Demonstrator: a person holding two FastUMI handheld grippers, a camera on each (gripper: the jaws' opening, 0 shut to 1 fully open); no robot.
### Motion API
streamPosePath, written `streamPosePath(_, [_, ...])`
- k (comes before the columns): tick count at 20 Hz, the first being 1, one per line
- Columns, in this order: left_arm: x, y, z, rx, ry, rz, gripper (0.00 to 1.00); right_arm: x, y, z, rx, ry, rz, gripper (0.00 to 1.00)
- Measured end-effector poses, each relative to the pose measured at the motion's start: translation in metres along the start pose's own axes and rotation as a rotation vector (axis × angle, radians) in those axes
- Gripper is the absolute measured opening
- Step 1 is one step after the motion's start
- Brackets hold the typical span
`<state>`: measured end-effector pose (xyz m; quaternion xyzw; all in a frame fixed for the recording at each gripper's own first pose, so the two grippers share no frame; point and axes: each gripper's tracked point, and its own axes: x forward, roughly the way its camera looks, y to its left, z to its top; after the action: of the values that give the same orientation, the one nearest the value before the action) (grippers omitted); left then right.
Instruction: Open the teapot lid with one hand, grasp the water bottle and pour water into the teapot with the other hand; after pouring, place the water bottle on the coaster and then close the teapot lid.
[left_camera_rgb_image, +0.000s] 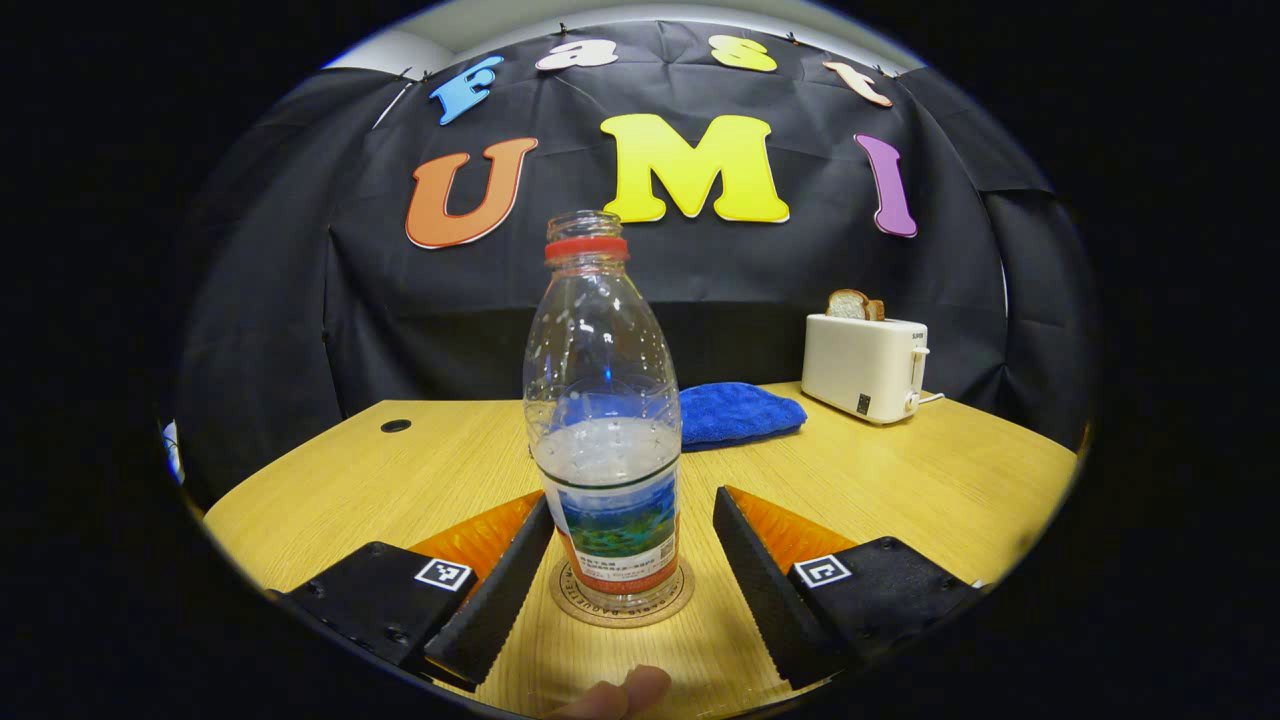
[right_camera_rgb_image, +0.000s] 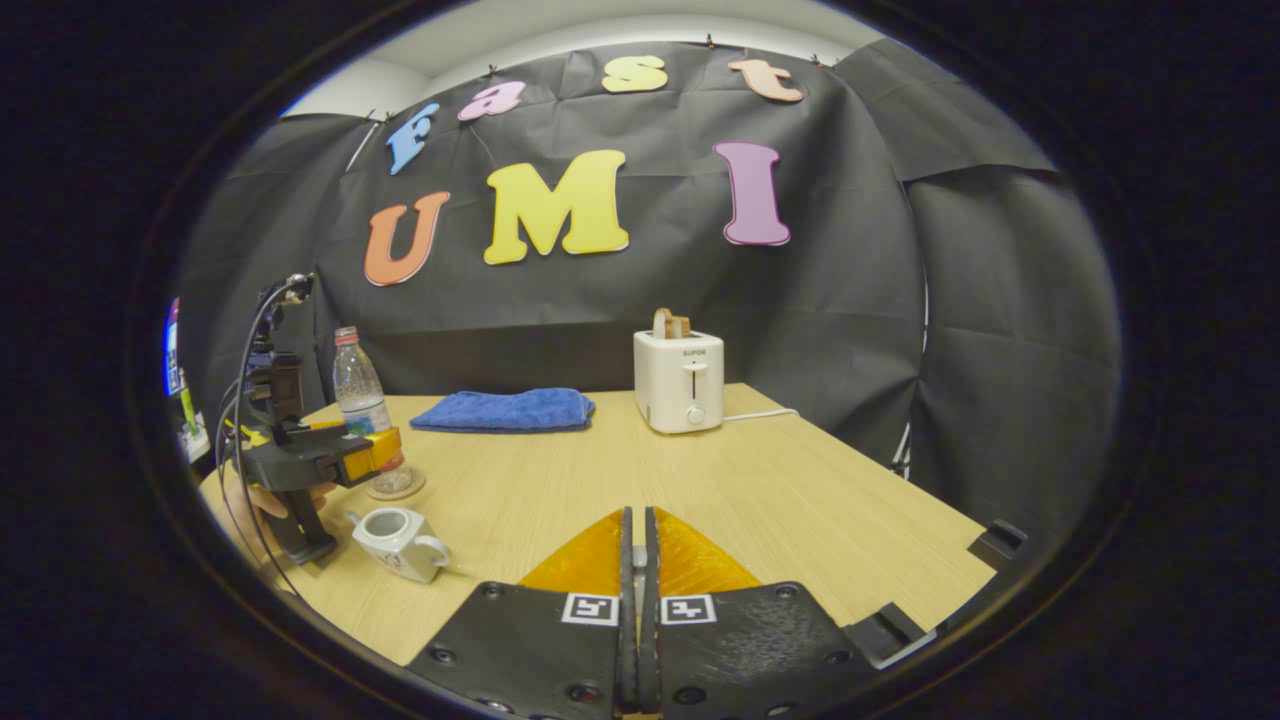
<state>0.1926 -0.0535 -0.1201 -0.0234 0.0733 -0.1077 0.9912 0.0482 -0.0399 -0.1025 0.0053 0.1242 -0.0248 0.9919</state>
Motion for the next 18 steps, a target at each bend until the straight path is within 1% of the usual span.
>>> streamPosePath(2, [-0.008, 0.0, -0.004, 0.016, -0.005, -0.002, 1.0, -0.001, -0.001, 0.002, 0.003, -0.004, -0.002, 0.02])
streamPosePath(5, [-0.023, 0.002, 0.003, 0.035, -0.055, -0.004, 1.0, 0.0, 0.003, 0.001, -0.003, -0.011, 0.002, 0.01])
streamPosePath(7, [-0.034, 0.006, 0.004, 0.029, -0.07, 0.013, 1.0, 0.002, 0.007, -0.003, -0.012, -0.008, 0.006, 0.02])
streamPosePath(8, [-0.04, 0.009, 0.004, 0.024, -0.072, 0.024, 1.0, 0.001, 0.012, -0.005, -0.021, -0.007, 0.015, 0.01])
streamPosePath(13, [-0.075, 0.02, 0.016, 0.041, -0.08, 0.076, 1.0, 0.004, 0.028, -0.01, -0.04, -0.021, 0.045, 0.0])
streamPosePath(16, [-0.106, 0.025, 0.03, -0.001, -0.085, 0.086, 1.0, 0.007, 0.043, -0.016, -0.042, -0.004, 0.091, 0.01])
streamPosePath(18, [-0.128, 0.03, 0.044, -0.033, -0.119, 0.09, 1.0, 0.008, 0.051, -0.012, -0.064, -0.007, 0.11, 0.01])
